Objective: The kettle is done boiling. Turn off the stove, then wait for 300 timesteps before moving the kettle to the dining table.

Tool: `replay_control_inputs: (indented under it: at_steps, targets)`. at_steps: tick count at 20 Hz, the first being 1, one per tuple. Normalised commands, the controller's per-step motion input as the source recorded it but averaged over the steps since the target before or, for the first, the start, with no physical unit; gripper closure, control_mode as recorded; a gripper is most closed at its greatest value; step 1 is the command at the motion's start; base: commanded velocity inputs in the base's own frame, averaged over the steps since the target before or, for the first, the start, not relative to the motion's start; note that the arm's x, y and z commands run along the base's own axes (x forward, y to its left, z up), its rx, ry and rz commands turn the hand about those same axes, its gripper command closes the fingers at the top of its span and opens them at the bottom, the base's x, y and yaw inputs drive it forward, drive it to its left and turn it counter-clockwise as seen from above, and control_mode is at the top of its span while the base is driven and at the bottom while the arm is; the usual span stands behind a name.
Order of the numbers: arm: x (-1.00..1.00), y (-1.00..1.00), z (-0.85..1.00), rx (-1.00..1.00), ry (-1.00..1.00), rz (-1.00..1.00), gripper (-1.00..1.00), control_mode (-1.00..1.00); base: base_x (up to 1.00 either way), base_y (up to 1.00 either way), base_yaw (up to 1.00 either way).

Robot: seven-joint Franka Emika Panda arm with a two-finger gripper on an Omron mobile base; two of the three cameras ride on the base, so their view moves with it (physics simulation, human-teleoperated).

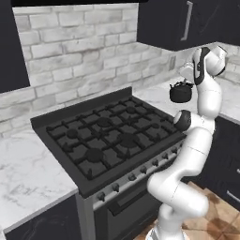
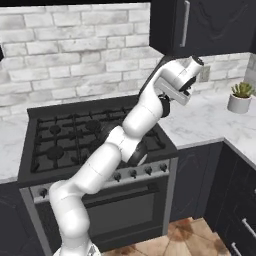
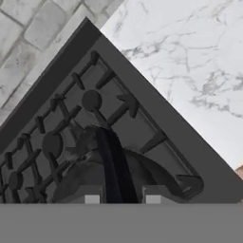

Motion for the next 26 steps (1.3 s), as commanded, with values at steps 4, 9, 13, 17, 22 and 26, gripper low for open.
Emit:
replay_control_inputs:
  at_steps: [4,9,13,17,22,26]
  targets:
    - [0.00,0.00,0.00,0.00,0.00,0.00,1.00,1.00,-0.22,-0.08,-0.31]
    - [0.00,0.00,0.00,0.00,0.00,0.00,1.00,1.00,-0.16,-0.09,-0.32]
    - [0.00,0.00,0.00,0.00,0.00,0.00,1.00,1.00,-0.11,-0.11,-0.33]
    - [0.00,0.00,0.00,0.00,0.00,0.00,1.00,1.00,-0.06,-0.09,-0.33]
    - [0.00,0.00,0.00,0.00,0.00,0.00,1.00,1.00,-0.07,-0.10,-0.33]
    - [0.00,0.00,0.00,0.00,0.00,0.00,1.00,1.00,-0.08,-0.11,-0.34]
